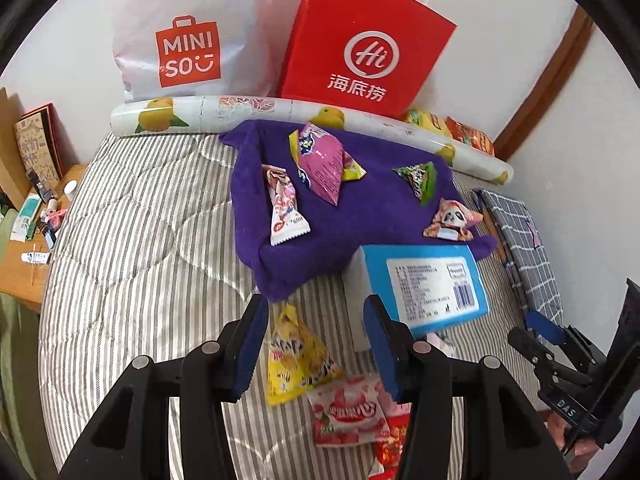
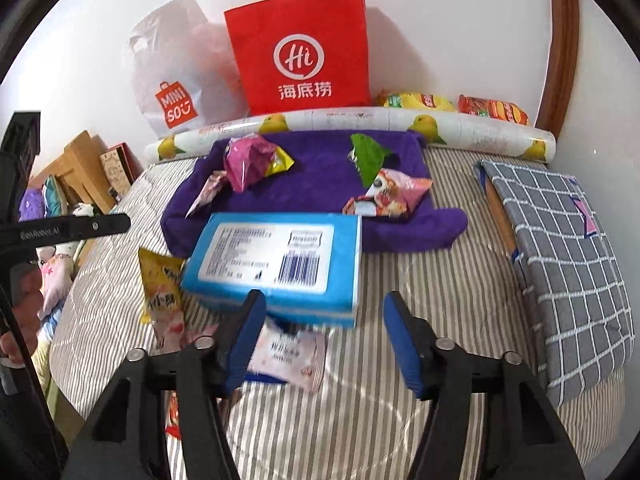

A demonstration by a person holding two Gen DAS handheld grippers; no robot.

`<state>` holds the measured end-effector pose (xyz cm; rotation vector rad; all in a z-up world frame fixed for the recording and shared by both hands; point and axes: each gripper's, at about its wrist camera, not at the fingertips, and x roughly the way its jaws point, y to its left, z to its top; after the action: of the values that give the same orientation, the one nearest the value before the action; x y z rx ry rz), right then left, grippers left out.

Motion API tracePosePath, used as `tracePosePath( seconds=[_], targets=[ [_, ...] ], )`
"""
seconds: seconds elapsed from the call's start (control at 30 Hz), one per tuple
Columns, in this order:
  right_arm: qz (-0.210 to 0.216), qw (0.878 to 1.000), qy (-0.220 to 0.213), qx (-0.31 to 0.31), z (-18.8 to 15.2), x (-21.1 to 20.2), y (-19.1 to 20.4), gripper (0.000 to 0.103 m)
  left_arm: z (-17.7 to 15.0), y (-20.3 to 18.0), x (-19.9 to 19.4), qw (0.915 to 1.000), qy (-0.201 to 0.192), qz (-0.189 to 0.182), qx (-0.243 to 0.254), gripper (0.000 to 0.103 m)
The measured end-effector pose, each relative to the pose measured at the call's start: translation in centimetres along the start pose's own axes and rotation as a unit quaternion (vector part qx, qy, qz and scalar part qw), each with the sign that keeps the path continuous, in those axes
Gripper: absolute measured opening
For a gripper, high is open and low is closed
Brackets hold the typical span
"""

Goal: Organize snacks
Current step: 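Move both tools back to the snack pile beside the tissue box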

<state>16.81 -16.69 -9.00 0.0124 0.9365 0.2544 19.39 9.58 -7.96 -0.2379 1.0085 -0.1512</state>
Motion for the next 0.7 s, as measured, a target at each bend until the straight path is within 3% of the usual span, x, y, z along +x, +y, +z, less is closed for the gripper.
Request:
tracePosePath(
  seconds=[0.47,0.7],
  targets=[
    [0.038,0.999,0.021,0.018,-2.2,2.3,0.3,0.053,-3.1,1.3,-0.9,0.9999,0.01,0.004,-0.01,0.047],
    [0.058,0.996,0.054,0.028,-3.1,4.3,1.3,0.073,-3.9,2.0,-0.8,0.9998,0.018,0.002,-0.012,0.047]
  ],
)
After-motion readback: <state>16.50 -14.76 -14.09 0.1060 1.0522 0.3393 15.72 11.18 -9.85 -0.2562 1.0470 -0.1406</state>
